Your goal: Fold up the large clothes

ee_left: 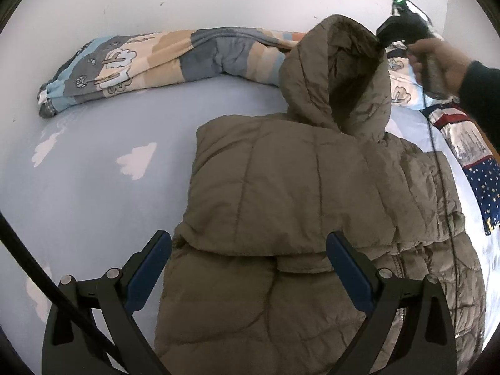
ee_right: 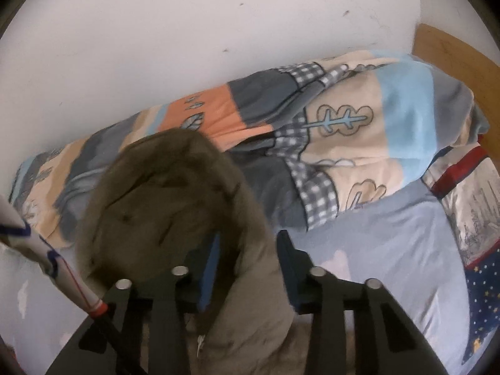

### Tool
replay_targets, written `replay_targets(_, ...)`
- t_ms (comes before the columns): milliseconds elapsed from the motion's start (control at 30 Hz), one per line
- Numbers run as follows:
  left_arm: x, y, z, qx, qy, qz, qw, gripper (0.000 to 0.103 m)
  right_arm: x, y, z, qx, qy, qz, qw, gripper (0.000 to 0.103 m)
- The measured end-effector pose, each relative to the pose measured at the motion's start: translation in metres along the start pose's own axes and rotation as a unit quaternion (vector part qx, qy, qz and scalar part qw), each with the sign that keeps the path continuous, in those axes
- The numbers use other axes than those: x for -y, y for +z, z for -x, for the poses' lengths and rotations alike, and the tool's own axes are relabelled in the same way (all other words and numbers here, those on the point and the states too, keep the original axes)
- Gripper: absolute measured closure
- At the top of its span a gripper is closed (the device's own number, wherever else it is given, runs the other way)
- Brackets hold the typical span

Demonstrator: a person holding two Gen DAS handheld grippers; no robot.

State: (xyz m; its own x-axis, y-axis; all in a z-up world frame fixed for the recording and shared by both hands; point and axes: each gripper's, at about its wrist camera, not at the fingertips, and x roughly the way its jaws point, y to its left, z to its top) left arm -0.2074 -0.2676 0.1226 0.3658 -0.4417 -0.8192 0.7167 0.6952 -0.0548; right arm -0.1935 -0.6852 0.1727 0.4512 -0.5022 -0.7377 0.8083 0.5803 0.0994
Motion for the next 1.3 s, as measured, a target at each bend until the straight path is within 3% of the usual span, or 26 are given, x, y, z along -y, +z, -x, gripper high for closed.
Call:
replay_targets(33, 0.001, 0.000, -0.002, -0.001, 0.000, -0.004, 1.0000, 0.004, 0.002, 0.001, -0.007, 0.006, -0.001, -0.004, 1.000, 0.073)
replay_targets(67, 0.003, 0.000, -0.003, 0.000, 0.002, -0.010, 1.0000, 0.004, 0.002, 0.001, -0.012, 0.006, -0.005, -0.004, 1.000, 0.088)
replay_targets(100, 0.004, 0.000, -0.005, -0.001, 0.003, -0.014, 0.9999, 0.004, 0.001, -0.001, -0.020, 0.000, -0.010, 0.003, 1.000, 0.096)
replay_targets(200, 0.005, 0.003, -0.004, -0.003, -0.010, -0.015, 0.9998, 0.004, 0.004, -0.009, -0.012, 0.020, -0.020, 0.013, 1.000, 0.097)
replay_targets(300, 0.009, 0.016, 0.001, 0.016, -0.010, -0.020, 0.9996, 0.004, 0.015, -0.017, 0.009, 0.035, -0.005, 0.009, 0.999, 0.098)
replay_targets(467, 0.035, 0.090, 0.007, 0.085, 0.002, -0.070, 0.9939, 0.003, 0.037, -0.028, 0.047, 0.042, 0.036, 0.007, 0.998, 0.098)
replay_targets(567, 0.050, 0.137, -0.003, 0.118, 0.034, -0.098, 0.9876, 0.003, 0.041, -0.035, 0.066, 0.039, 0.048, 0.021, 0.998, 0.098)
replay_targets(667, 0.061, 0.182, -0.020, 0.136, 0.039, -0.110, 0.9838, 0.003, 0.040, -0.044, 0.083, 0.039, 0.057, 0.044, 0.997, 0.098)
replay_targets(833, 0.076, 0.223, -0.047, 0.137, 0.062, -0.132, 0.9798, 0.003, 0.038, -0.055, 0.102, 0.048, 0.072, 0.074, 0.993, 0.098)
replay_targets(933, 0.080, 0.234, -0.061, 0.124, 0.042, -0.142, 0.9812, 0.005, 0.037, -0.064, 0.111, 0.055, 0.083, 0.083, 0.992, 0.098)
replay_targets(1000, 0.078, 0.237, -0.064, 0.120, 0.022, -0.138, 0.9829, 0.030, 0.036, -0.069, 0.115, 0.056, 0.088, 0.089, 0.991, 0.098)
replay_targets(1033, 0.078, 0.238, -0.065, 0.111, 0.008, -0.133, 0.9848, 0.073, 0.036, -0.071, 0.116, 0.057, 0.089, 0.092, 0.990, 0.098)
replay_targets(1067, 0.074, 0.239, -0.068, 0.091, -0.009, -0.120, 0.9885, 0.096, 0.036, -0.073, 0.117, 0.056, 0.091, 0.093, 0.990, 0.098)
replay_targets(1300, 0.077, 0.195, -0.025, 0.096, -0.058, -0.114, 0.9872, 0.096, 0.050, -0.099, 0.145, 0.055, 0.114, 0.086, 0.988, 0.098)
